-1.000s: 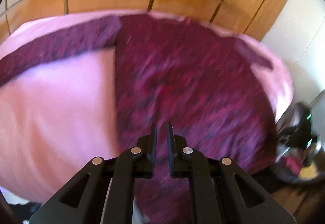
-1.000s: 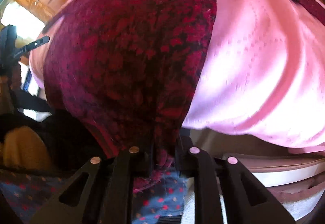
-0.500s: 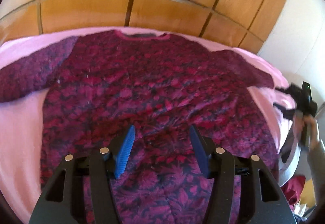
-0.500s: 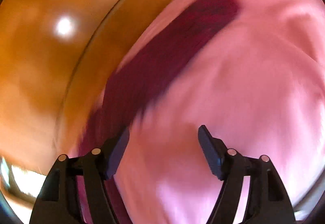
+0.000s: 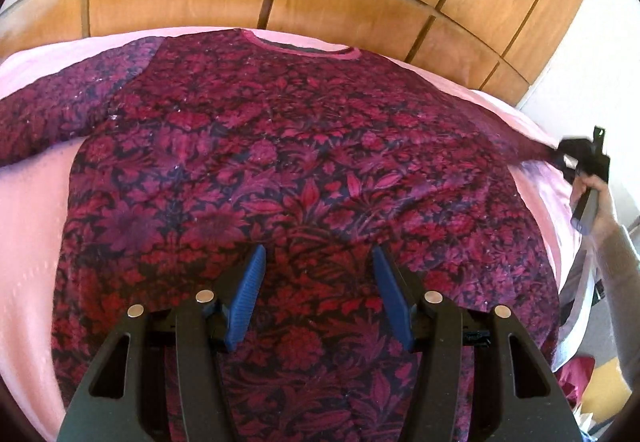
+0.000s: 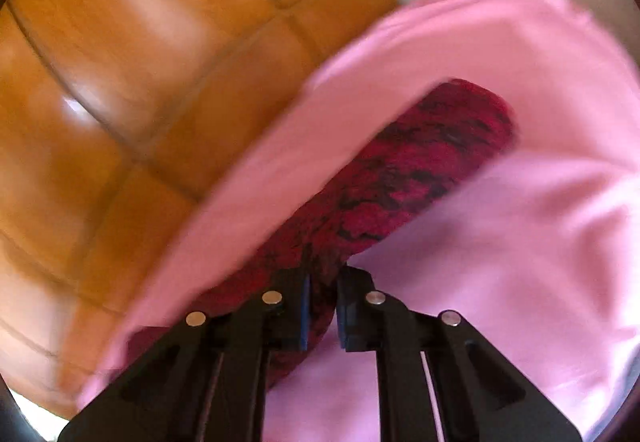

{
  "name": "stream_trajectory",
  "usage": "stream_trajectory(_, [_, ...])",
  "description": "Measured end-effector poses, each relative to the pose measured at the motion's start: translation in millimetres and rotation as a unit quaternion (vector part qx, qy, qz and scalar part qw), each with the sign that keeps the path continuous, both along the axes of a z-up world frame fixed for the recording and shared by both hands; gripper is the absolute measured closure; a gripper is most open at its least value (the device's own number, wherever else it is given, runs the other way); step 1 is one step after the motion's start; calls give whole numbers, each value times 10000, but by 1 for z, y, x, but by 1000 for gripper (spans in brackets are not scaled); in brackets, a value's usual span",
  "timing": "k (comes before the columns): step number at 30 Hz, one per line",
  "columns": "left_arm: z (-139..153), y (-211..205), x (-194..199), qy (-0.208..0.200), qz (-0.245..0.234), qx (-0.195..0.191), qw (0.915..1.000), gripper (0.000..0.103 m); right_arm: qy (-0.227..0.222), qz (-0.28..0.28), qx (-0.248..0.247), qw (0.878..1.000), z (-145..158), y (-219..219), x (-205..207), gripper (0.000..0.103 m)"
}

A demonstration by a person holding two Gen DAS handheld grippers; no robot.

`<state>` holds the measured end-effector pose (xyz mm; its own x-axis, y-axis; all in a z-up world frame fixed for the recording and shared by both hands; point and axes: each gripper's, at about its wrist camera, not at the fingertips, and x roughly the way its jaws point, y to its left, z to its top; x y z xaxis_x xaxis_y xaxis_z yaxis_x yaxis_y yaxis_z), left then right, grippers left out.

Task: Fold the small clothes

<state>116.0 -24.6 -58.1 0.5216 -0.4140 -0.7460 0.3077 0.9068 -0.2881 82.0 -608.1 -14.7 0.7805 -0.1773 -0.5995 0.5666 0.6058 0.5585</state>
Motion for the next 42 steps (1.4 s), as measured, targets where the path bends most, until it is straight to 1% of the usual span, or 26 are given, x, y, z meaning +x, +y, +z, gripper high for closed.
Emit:
stream_trajectory(2, [-1,-2,0,-43,-13,72,10000,48,432,11,247,9988,-31,-11,1,95])
stream_trajectory(3, [-1,-1,0,-44,-25,78,10000,47,435,78,237,9987,-43,-13,-1,94])
stream_trajectory(7, [6,9,3,60,95,-192,9998,46,370,113,62,9992,-43,-4,-1,92])
stream_trajectory(8, [8,14,5,88,198,-314,9993,46,354,146,46,9993,-43,-4,-1,85])
stream_trajectory(9, [10,22,7,115,333,-442,9984,46,309,174,98,9993,-42,-4,9,66])
stream_trajectory(11, [20,42,11,28,670,-543,9963,46,183,199,212,9994,-33,2,9,44])
stream_trajectory(12, [24,54,12,-66,862,-507,9950,46,207,134,115,9996,-28,2,0,36])
stream_trajectory(14, [30,85,19,-116,1298,-566,9899,46,196,181,35,9996,-25,7,-12,28])
stream_trajectory(16, [31,118,27,-74,1748,-673,9823,46,133,257,-50,9996,-18,23,-27,26])
stream_trajectory(18, [31,161,35,-87,2336,-700,9698,46,117,382,-192,9990,-14,39,-33,22])
stream_trajectory(19, [29,176,37,-60,2553,-737,9640,43,108,464,-252,9985,-15,47,-34,21])
stream_trajectory(21, [22,219,46,112,3129,-961,9448,37,22,681,-295,9972,-12,65,-42,19])
stream_trajectory(22, [16,243,51,242,3424,-1175,9319,37,2,786,-278,9965,-12,74,-46,19])
stream_trajectory(24, [7,273,59,411,3762,-1408,9149,37,-31,1040,-188,9944,-12,92,-47,19])
stream_trajectory(25, [0,291,64,513,4008,-1560,9013,37,-26,1173,-190,9929,-12,103,-44,18])
stream_trajectory(27, [-6,311,70,482,4140,-1938,8881,38,17,1346,-242,9906,-13,117,-41,17])
stream_trajectory(28, [-6,320,72,430,4242,-2014,8819,54,57,1425,-280,9894,-12,124,-37,17])
stream_trajectory(29, [-5,326,78,426,4344,-1896,8795,68,91,1469,-306,9886,-12,129,-35,17])
stream_trajectory(30, [-4,329,83,410,4354,-1691,8833,90,108,1488,-307,9883,-12,132,-32,17])
stream_trajectory(32, [-4,333,86,396,4445,-1501,8822,92,79,1475,-261,9887,-12,132,-28,17])
stream_trajectory(34, [1,326,81,299,4453,-1090,8882,93,25,1369,-182,9904,-11,124,-26,18])
stream_trajectory(36, [1,319,79,247,4422,-921,8918,93,-3,1132,-72,9935,-13,105,-23,18])
stream_trajectory(37, [2,313,79,219,4325,-742,8983,91,2,998,12,9950,-15,95,-23,18])
stream_trajectory(38, [1,312,76,211,4298,-627,9005,87,38,765,168,9969,-20,79,-24,18])
stream_trajectory(40, [11,302,72,154,4349,-368,8996,60,30,425,456,9981,-29,57,-25,17])
stream_trajectory(42, [23,285,64,-138,4279,-240,9034,52,-67,46,801,9968,-37,29,-26,18])
